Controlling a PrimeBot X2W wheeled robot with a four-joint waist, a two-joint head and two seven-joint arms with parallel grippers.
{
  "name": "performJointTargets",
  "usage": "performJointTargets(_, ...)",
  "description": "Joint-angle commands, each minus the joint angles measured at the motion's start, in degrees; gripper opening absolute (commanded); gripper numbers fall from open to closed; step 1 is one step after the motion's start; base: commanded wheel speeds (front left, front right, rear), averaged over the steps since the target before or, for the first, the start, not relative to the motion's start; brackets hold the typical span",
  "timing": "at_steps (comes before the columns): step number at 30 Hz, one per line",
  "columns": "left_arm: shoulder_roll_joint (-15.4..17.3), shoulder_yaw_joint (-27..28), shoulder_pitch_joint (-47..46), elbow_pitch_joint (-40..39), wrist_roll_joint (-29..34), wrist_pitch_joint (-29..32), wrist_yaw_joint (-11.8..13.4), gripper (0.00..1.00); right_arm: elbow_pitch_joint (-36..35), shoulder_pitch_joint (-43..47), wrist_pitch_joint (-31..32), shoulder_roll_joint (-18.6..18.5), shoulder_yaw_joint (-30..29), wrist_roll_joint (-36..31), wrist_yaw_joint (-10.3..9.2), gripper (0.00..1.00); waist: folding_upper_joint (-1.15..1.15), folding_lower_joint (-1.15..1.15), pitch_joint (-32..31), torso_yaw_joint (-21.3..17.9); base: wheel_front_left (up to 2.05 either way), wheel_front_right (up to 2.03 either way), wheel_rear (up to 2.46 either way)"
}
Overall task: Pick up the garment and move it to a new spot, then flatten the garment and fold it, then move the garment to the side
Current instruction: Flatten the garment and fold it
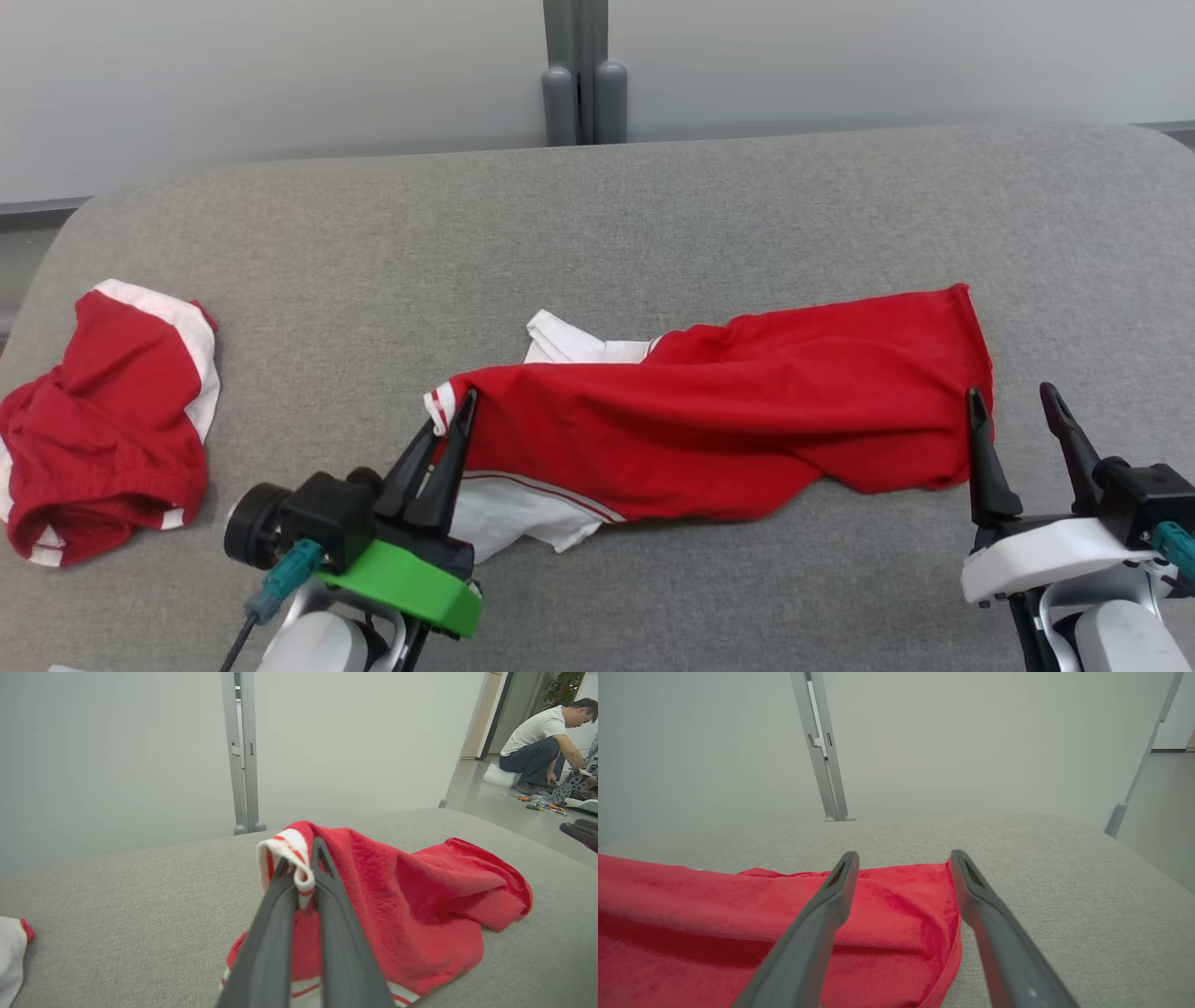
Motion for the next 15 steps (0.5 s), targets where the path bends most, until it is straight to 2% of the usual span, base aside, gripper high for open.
performJointTargets(1,0.27,0.81,-2.02,1.38,-0.51,-0.56,-0.26,0.0,0.19,-1.11,-0.17,-0.51,-0.38,0.05,-0.08,1.0,0.0,0.0,1.93,-2.03,0.0,0.0,0.0)
performJointTargets(15,-0.34,5.44,-17.54,22.74,1.05,-2.24,-3.05,0.0,0.9,-4.84,-0.17,-0.59,-0.07,0.03,-0.08,1.0,0.0,0.0,7.34,-6.57,0.0,0.0,0.0)
